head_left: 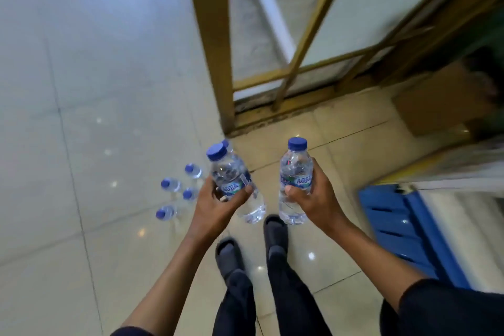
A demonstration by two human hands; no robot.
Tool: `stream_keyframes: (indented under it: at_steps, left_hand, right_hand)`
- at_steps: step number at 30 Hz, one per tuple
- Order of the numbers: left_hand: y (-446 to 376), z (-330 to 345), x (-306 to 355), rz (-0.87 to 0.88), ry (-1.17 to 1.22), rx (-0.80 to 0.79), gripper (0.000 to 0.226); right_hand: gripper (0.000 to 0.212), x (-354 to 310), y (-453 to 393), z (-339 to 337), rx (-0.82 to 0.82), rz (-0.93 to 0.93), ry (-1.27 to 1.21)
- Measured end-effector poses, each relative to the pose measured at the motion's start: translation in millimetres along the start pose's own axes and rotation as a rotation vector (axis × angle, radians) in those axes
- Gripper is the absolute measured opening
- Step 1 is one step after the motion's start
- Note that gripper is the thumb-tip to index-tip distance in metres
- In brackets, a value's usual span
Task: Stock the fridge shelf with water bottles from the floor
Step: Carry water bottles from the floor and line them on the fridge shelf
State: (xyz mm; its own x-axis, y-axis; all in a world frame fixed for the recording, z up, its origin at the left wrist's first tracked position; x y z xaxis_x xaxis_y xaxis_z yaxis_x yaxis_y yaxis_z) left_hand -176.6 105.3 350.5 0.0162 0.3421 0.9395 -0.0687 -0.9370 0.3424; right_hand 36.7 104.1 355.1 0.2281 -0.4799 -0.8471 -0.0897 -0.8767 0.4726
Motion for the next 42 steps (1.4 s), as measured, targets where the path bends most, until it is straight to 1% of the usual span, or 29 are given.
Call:
stream_keyframes:
  at_steps: [4, 7, 9, 11, 13, 16, 17, 19, 21, 24, 26, 30, 32, 35, 38, 41, 42]
  left_hand:
    - [15.5, 66.8, 117.3, 0.112, 0.008, -0.16, 0.037]
    - [26.4, 126.1, 186.4, 0.192, -0.002, -0.296, 0.033]
    - [35.9, 172.6, 230.1, 0.269, 0.001, -0.415, 0.031]
    - [48.1, 220.5, 266.9, 0.323, 0.011, -0.524, 0.039]
    - [64.2, 270.8, 303.1, 0.368, 0.04, -0.633, 0.048]
    - [96.6, 346.9, 357.8, 0.468, 0.096, -0.787, 0.048]
    - [109.2, 370.0, 376.3, 0.514, 0.099, -0.813, 0.047]
    - [137.1, 411.2, 412.2, 0.599, 0.123, -0.848, 0.054]
    - [168.3, 449.3, 446.0, 0.677, 0.157, -0.895, 0.062]
    - [215.1, 499.9, 491.7, 0.764, 0.196, -0.936, 0.056]
    - [242.5, 531.6, 518.2, 0.821, 0.209, -0.968, 0.053]
    - [284.7, 596.9, 561.5, 0.933, 0.214, -1.04, 0.069]
    - [297.2, 627.5, 580.4, 0.99, 0.221, -1.04, 0.066]
    - [305.4, 675.5, 599.4, 1.054, 0.222, -1.023, 0.05]
    - [303.6, 720.6, 602.8, 1.093, 0.165, -1.017, 0.059]
    - [293.9, 759.5, 596.8, 1.067, 0.131, -1.031, 0.066]
    - [289.1, 769.1, 593.4, 1.051, 0.115, -1.019, 0.072]
  right_hand:
    - [0.054, -84.1, 70.2, -84.3, 0.228, -0.101, -0.149]
    - [0.047, -133.0, 125.9, -145.5, 0.388, -0.186, -0.196]
    - [0.045, -158.4, 163.5, -189.7, 0.505, -0.251, -0.236]
    - [0.049, -180.6, 200.9, -232.4, 0.614, -0.313, -0.249]
    - [0.047, -201.2, 239.1, -275.3, 0.733, -0.383, -0.252]
    - [0.047, -224.7, 296.5, -337.5, 0.906, -0.465, -0.244]
    - [0.049, -230.5, 315.0, -357.1, 0.955, -0.488, -0.237]
    - [0.054, -240.4, 351.2, -394.4, 1.037, -0.532, -0.228]
    - [0.054, -248.2, 384.3, -427.8, 1.095, -0.582, -0.221]
    - [0.053, -259.0, 430.9, -474.3, 1.186, -0.655, -0.146]
    - [0.054, -266.1, 454.8, -505.9, 1.219, -0.677, -0.074]
    - [0.054, -277.9, 490.3, -572.3, 1.287, -0.722, 0.014]
    - [0.051, -283.8, 504.4, -603.0, 1.335, -0.754, 0.024]
    - [0.041, -289.6, 520.0, -644.1, 1.422, -0.795, 0.035]
    - [0.045, -289.6, 525.4, -680.0, 1.469, -0.794, 0.016]
    - [0.049, -285.8, 527.0, -709.1, 1.49, -0.794, -0.02]
    - [0.051, -283.9, 526.4, -717.2, 1.496, -0.789, -0.024]
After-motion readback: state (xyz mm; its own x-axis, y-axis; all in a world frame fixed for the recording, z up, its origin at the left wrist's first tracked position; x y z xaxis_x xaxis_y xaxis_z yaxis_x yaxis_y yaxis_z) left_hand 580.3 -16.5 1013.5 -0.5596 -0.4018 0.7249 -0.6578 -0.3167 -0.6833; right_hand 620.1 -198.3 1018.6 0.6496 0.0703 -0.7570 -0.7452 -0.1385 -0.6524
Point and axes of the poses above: each hand's wrist, its own y-axis away from the middle knuckle, its own z-axis out of the palm, x = y × z, the point moved 7 cm from there along -y, towards the middle knuckle, and after that the axes turned 7 degrees about z, right-handed, at the moved point
